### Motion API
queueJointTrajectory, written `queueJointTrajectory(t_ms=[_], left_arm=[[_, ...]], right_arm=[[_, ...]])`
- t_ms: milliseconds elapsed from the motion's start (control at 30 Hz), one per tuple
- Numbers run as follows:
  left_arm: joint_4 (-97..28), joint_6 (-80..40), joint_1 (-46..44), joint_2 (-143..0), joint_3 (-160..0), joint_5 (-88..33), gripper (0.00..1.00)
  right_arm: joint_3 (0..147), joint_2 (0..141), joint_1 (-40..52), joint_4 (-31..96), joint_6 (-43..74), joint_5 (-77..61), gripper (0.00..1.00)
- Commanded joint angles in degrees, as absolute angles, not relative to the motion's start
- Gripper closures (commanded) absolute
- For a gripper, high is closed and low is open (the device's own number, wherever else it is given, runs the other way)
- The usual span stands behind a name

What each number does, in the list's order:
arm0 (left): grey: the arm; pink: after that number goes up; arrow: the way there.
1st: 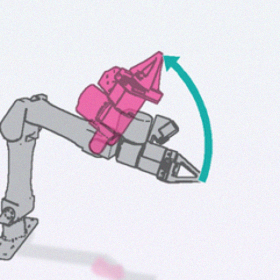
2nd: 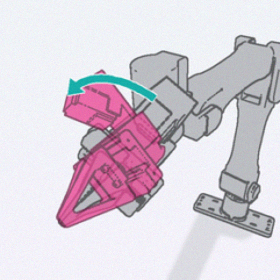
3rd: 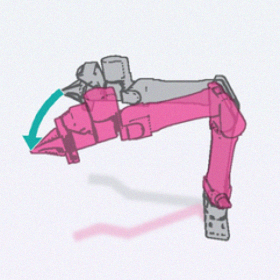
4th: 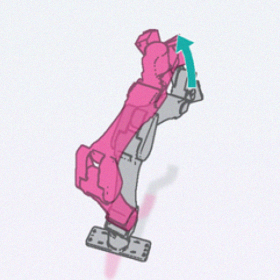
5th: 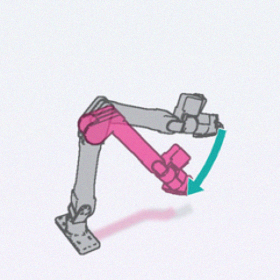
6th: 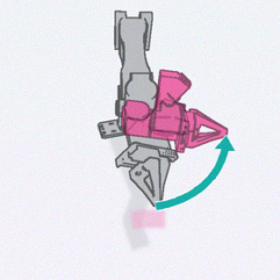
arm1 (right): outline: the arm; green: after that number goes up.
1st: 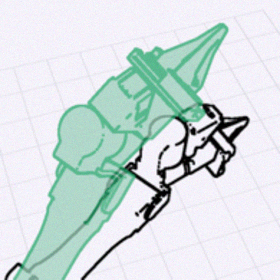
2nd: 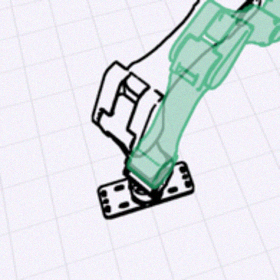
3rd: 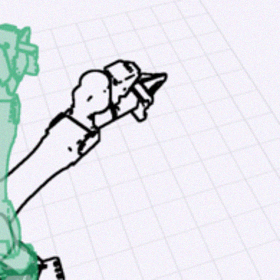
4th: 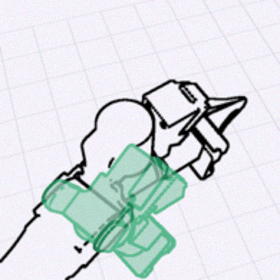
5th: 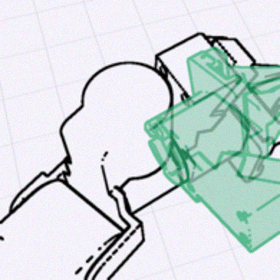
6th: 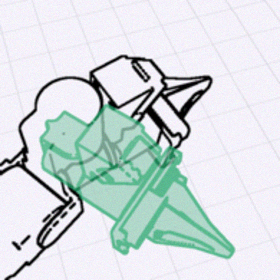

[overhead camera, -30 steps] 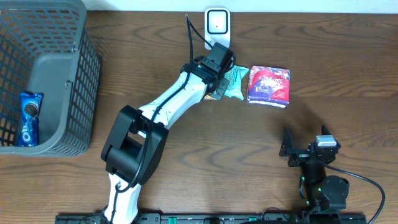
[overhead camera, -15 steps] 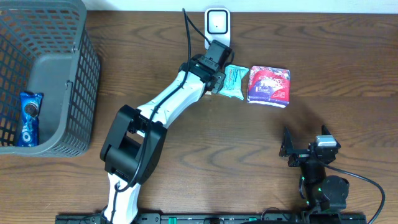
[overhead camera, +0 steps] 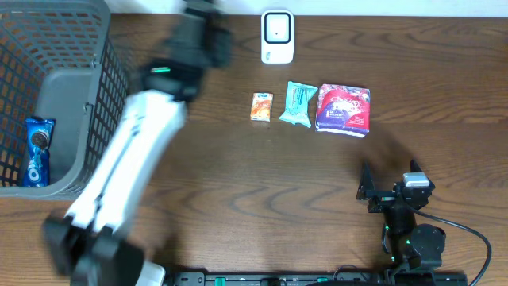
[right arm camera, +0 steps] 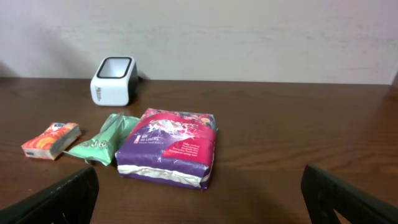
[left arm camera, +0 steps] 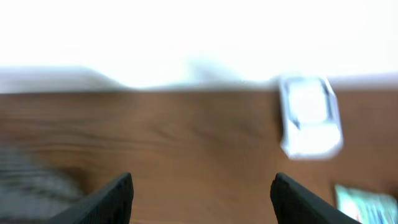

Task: Scan the item barcode
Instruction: 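Hold the tissue pack under the scanner, then place it left of the wipes, then reach the left gripper into the basket and grasp the blue Oreo pack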

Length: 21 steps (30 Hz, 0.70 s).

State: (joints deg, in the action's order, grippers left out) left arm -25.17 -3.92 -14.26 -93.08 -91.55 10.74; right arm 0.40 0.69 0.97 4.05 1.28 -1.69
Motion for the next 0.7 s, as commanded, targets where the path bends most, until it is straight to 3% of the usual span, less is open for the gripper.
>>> queueJointTrajectory(t_ms=[0, 233, 467, 667], left_arm=[[-25.89, -6.98, -5.15, -87.37, -92.07, 11.64, 0.30], [-26.63, 0.27, 13.21, -85.08, -92.05, 11.66, 0.30], [-29.28, 1.91, 25.26, -89.76, -90.32, 11.66, 0.29], [-35.77, 2.68, 31.73, -97.21, -89.41, 11.66, 0.20]], right_arm=[[0.32, 0.38, 0.51, 4.27, 1.85, -1.85, 0.01], [0.32, 0.38, 0.51, 4.29, 1.85, -1.85, 0.01], [0.32, 0.38, 0.51, 4.27, 1.85, -1.85, 0.01], [0.32, 0.38, 0.51, 4.27, 1.85, -1.85, 0.01]])
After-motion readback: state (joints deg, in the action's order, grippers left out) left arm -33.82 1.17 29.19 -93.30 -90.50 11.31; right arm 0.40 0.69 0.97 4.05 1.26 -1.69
